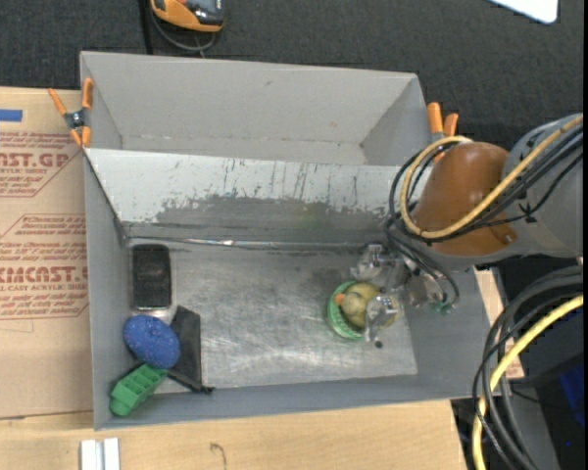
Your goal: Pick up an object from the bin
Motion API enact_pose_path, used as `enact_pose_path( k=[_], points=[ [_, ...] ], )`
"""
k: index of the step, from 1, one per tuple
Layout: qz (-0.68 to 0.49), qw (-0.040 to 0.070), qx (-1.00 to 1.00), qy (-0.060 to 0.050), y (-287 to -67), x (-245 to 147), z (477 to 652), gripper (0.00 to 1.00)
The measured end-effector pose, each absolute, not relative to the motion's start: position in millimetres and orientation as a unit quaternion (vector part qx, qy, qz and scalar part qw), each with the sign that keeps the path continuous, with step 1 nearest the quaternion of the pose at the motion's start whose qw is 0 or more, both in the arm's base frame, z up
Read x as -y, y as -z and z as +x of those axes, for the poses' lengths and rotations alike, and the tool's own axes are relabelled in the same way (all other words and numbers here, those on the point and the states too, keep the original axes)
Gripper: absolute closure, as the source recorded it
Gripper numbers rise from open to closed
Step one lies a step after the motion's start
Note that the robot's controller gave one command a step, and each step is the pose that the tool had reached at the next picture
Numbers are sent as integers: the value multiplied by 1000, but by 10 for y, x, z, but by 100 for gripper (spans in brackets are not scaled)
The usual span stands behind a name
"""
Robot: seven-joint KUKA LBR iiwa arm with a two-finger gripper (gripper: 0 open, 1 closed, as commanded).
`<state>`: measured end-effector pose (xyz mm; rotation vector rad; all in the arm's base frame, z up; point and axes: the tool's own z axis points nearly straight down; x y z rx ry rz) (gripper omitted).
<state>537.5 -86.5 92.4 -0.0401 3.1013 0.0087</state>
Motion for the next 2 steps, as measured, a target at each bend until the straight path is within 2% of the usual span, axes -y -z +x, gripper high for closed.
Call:
enact_pose_path(
  k=[1,2],
  points=[
    [-13,20,-1000,-3,-924,865,5375,100],
    [-12,1,-1000,0,-1134,1264,5256,100]
  ],
)
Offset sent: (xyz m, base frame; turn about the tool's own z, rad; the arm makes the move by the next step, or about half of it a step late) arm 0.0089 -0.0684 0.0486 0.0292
